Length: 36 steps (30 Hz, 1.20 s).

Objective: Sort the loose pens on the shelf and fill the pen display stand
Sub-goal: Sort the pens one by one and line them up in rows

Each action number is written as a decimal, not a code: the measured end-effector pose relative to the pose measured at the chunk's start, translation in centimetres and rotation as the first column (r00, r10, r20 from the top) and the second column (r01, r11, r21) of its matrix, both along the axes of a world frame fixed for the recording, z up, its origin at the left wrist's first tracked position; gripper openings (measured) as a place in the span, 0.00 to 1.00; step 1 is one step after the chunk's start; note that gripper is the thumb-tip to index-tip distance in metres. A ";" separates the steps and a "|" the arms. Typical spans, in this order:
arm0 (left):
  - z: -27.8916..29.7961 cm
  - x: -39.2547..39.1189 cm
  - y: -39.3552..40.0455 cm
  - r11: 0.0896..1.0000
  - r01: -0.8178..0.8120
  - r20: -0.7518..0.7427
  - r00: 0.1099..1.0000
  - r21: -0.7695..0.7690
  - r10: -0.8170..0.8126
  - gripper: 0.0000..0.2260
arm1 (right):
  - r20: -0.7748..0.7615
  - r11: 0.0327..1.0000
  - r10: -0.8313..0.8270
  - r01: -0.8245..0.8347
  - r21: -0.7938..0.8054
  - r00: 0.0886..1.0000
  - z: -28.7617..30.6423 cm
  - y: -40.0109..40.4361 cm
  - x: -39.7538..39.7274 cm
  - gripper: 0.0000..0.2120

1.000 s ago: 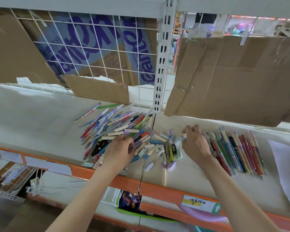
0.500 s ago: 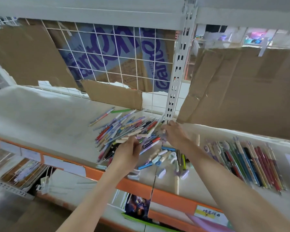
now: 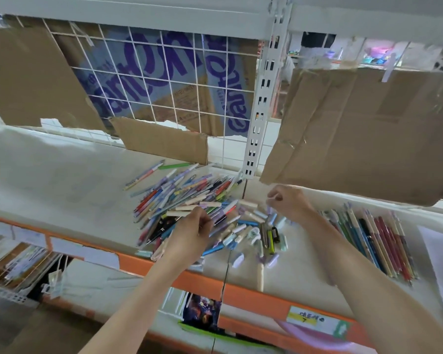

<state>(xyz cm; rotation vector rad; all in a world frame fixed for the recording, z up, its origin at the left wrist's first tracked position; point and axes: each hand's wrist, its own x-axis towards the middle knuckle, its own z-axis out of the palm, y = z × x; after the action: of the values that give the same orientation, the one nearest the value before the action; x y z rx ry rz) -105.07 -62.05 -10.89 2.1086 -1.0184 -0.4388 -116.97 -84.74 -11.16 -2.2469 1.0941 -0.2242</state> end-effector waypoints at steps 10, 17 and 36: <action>-1.1 0.6 -0.8 0.999 -0.032 0.034 0.999 -0.005 0.032 0.09 | -0.027 0.998 0.061 -0.061 -0.003 0.998 -0.5 1.2 -1.1 0.08; -1.4 1.4 -0.1 0.997 -0.082 -0.002 0.997 -0.005 0.082 0.07 | 0.015 0.962 0.219 -0.213 -0.173 0.976 -0.5 3.3 0.4 0.06; -0.1 0.0 0.0 0.998 -0.015 -0.023 1.000 -0.068 0.014 0.05 | 0.673 0.725 -0.374 -0.251 0.641 0.638 1.9 6.3 0.5 0.03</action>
<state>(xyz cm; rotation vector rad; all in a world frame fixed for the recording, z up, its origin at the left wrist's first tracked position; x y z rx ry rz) -105.03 -62.08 -10.95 2.0448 -0.9911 -0.4138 -116.43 -78.49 -9.23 -1.1772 0.6000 -0.6347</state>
